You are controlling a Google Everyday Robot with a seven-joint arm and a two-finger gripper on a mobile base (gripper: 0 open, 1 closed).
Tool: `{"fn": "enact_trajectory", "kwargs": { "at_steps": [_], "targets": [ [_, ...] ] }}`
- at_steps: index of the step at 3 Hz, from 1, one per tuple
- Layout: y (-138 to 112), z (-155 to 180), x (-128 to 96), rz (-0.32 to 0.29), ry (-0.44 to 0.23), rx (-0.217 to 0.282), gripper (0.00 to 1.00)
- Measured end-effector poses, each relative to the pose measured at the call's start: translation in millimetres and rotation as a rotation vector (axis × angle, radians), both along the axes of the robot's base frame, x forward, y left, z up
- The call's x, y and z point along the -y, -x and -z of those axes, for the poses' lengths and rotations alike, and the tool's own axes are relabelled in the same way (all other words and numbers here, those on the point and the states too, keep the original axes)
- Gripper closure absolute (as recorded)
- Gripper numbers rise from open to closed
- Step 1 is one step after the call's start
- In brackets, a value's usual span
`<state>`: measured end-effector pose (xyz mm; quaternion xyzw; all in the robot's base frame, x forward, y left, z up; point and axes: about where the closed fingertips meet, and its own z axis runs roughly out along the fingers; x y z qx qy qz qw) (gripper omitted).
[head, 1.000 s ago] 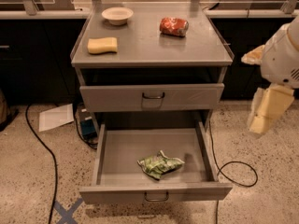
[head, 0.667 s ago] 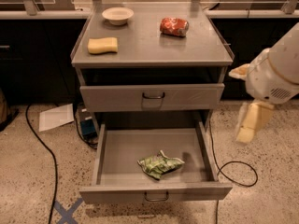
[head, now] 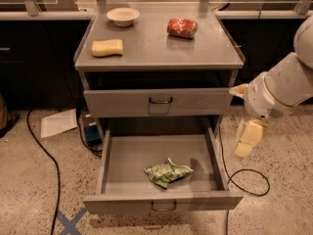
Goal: Pick green jalapeno chip bag from middle drawer and place on counter
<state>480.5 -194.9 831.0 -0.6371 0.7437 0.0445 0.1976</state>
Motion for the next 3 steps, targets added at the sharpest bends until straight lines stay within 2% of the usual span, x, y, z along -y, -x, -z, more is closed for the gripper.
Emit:
{"fn": "enact_trajectory", "kwargs": {
  "at_steps": [1,3],
  "targets": [
    [-3,11,-4,0.0,0.0,0.014,0.0],
    [-23,67,-53,-0.039,-0.032,0.067,0.0]
  ]
}}
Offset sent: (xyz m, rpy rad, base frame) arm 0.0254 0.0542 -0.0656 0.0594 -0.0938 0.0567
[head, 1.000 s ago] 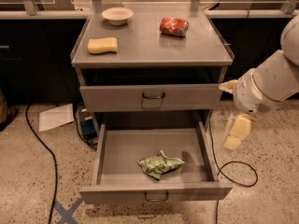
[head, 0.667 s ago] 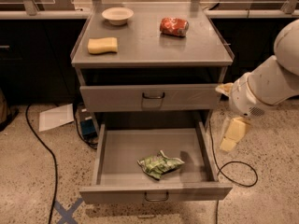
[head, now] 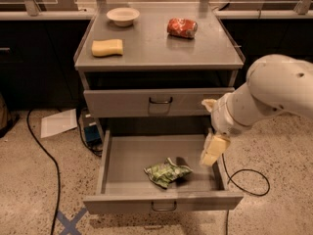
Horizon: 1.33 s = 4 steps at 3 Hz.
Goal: Pick green jalapeno chip bag from middle drawer and place on counter
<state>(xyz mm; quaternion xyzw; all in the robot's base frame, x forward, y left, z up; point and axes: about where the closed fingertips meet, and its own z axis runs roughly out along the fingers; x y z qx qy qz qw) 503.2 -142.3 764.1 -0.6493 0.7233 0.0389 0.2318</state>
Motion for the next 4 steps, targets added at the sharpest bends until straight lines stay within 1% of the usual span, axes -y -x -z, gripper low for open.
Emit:
{"fn": "enact_trajectory", "kwargs": {
  "at_steps": [1,3,4],
  "targets": [
    [-9,43,-21,0.014,-0.017,-0.014,0.0],
    [-19,137,-39,0.056,0.027,-0.107,0.0],
    [-19,139,-40,0.054,0.024,-0.108,0.0]
  ]
}}
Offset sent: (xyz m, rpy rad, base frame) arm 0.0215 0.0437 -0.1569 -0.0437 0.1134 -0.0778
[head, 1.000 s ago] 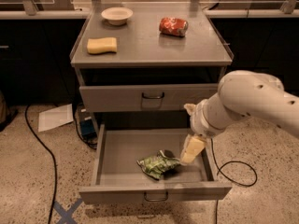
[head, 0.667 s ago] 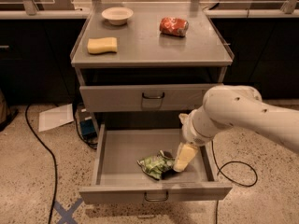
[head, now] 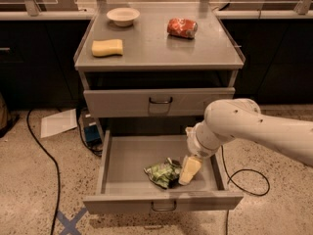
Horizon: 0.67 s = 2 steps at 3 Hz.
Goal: Pick green jalapeno chip bag from middle drawer and place on counter
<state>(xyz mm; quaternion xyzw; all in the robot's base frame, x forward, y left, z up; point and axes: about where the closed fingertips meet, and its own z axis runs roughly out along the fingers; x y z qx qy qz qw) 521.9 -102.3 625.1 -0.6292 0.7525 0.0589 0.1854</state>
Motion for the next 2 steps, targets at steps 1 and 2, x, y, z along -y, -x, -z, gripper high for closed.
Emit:
{"fn": "enact_trajectory", "kwargs": {
  "at_steps": [1,2],
  "targets": [
    [-8,17,-13,-0.016,-0.034,0.007,0.0],
    [-29,37,-27,-0.052,-0.069,0.015,0.0]
  ]
}}
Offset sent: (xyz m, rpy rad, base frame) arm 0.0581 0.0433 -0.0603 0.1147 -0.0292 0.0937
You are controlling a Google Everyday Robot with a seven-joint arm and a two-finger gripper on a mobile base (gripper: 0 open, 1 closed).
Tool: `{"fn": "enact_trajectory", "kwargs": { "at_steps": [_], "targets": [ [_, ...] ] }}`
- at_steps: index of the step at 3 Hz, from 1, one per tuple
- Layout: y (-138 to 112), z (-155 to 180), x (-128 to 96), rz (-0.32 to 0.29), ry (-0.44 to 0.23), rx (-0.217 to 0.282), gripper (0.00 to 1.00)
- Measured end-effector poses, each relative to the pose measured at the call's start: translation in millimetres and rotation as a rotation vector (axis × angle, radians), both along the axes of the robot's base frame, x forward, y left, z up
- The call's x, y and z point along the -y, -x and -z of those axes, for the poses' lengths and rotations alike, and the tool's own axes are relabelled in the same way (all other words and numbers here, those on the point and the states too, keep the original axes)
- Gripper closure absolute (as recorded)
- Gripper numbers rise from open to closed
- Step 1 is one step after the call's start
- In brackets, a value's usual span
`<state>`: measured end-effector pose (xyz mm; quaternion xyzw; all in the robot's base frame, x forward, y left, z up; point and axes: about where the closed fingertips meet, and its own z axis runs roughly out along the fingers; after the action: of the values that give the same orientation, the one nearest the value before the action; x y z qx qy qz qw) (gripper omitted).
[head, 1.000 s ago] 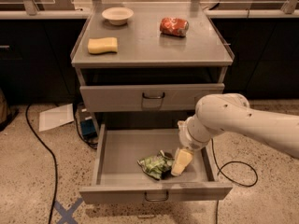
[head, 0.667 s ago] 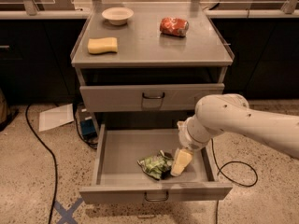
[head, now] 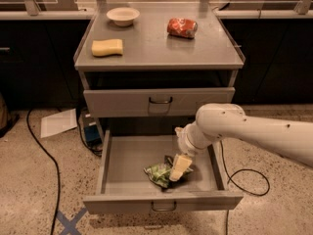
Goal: Pick green jalapeno chip bag from middle drawer and place on counter
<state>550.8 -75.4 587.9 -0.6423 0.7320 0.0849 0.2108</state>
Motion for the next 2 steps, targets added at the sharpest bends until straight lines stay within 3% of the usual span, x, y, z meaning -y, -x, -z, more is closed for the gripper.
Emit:
{"fn": "enact_trajectory", "kwargs": {
  "at_steps": [1,2],
  "targets": [
    [-23,25,-7,-0.056,-0.025,-0.003,0.0],
    [-46,80,-1,-0.071,-0.087,-0.036,0.0]
  ]
}}
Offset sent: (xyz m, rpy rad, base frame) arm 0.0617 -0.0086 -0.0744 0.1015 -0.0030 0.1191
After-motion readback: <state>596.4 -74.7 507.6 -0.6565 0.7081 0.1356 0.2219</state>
